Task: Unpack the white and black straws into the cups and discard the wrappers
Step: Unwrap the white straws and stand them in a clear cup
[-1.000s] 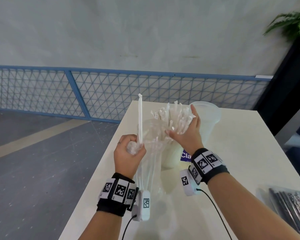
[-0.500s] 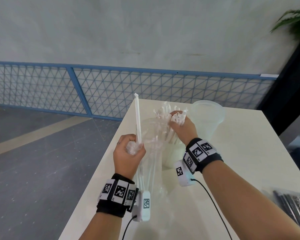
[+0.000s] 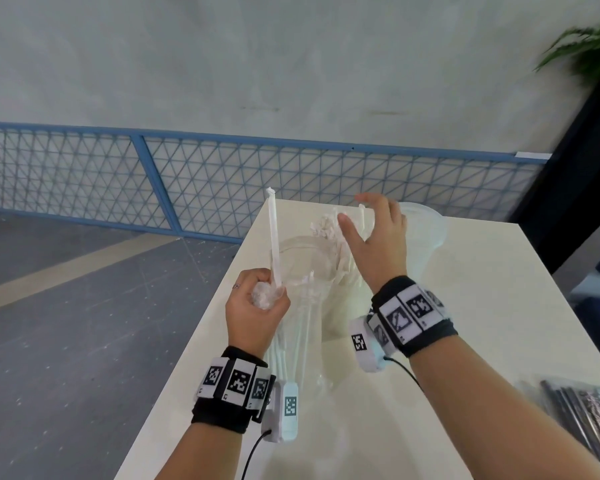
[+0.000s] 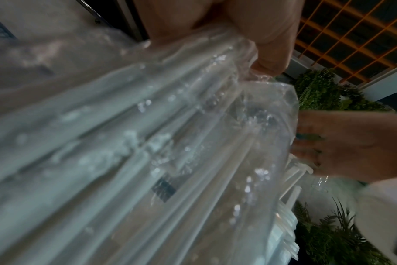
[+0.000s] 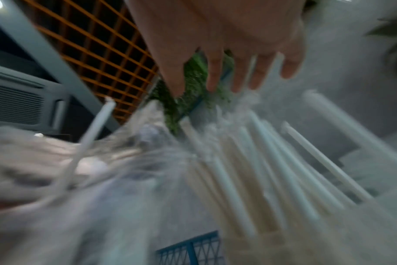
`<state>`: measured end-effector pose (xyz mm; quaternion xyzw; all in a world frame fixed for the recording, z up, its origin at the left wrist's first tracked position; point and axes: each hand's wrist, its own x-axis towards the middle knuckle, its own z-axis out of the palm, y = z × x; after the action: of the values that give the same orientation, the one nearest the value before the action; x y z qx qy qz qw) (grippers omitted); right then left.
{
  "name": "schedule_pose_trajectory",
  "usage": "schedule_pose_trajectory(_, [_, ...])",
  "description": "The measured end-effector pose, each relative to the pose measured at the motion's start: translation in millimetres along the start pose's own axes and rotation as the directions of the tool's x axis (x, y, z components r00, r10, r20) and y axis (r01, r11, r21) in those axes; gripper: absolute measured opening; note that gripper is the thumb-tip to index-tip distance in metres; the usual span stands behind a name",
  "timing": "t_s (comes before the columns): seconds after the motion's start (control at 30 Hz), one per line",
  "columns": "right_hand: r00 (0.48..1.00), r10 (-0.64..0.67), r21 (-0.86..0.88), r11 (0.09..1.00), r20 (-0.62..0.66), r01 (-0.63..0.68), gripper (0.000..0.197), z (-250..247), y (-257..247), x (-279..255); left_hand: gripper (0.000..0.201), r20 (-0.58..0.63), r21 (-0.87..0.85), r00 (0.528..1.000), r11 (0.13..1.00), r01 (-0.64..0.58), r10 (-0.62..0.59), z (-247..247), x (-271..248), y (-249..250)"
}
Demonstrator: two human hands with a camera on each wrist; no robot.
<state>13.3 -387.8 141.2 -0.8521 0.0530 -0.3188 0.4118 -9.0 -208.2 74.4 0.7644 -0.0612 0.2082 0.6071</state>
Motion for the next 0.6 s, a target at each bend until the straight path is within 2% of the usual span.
schedule_pose_trajectory(0.03, [0.997, -0.065, 0.067, 0.995, -0.039, 0.067, 0.023, -1.4, -5.7, -9.4, 0.041, 0.001, -0.005, 1.0, 1.0, 0.002, -0.002, -0.2, 0.0, 0.1])
schedule_pose_trajectory(0.1, [0.99, -0.126, 0.143, 0.983, 0.064, 0.116, 0.009, 1.0, -12.9, -29.5, 0.04, 0.006, -0.013, 1.0, 1.0, -0.001, 0.001, -0.1, -0.3, 1.9])
schedule_pose_trajectory(0.17, [0.962, -0.114, 0.037, 0.993, 0.247, 0.108, 0.018, 10.8, -8.3, -46.1, 0.03, 0.025, -0.034, 1.0, 0.999, -0.009, 0.01, -0.4, -1.5, 3.6])
schedule_pose_trajectory(0.23, [0.931, -0.052, -0.07, 0.994, 0.362, 0.083, 0.031, 18.6, -0.9, -56.0, 0.023, 0.053, -0.066, 0.998, 0.998, -0.013, 0.017, -1.6, -3.4, 4.6])
schedule_pose_trajectory(0.3, [0.925, -0.009, -0.044, 0.999, 0.379, 0.028, 0.035, 19.4, 1.0, -59.2, 0.032, 0.089, -0.085, 0.996, 0.996, 0.0, 0.008, -4.8, -5.7, 4.7])
schedule_pose_trajectory(0.4, [0.921, 0.027, 0.051, 0.997, 0.388, -0.05, 0.03, 14.5, -1.6, -59.4, 0.065, 0.163, -0.136, 0.985, 0.988, 0.075, -0.052, -11.9, -7.9, 2.2])
schedule_pose_trajectory(0.47, [0.913, 0.023, 0.072, 0.996, 0.407, -0.057, 0.027, 13.5, -1.9, -59.8, 0.079, 0.218, -0.09, 0.971, 0.988, 0.122, -0.1, -16.3, -7.2, -5.6])
schedule_pose_trajectory(0.53, [0.906, 0.016, 0.074, 0.996, 0.423, -0.051, 0.023, 15.1, -0.2, -61.7, 0.086, 0.275, -0.012, 0.945, 0.982, 0.189, -0.179, -20.8, -7.3, -12.9])
schedule_pose_trajectory(0.6, [0.912, 0.03, 0.11, 0.991, 0.408, -0.082, 0.02, 15.1, -0.5, -63.7, 0.083, 0.313, 0.032, 0.912, 0.962, 0.27, -0.266, -23.2, -9.6, -17.5])
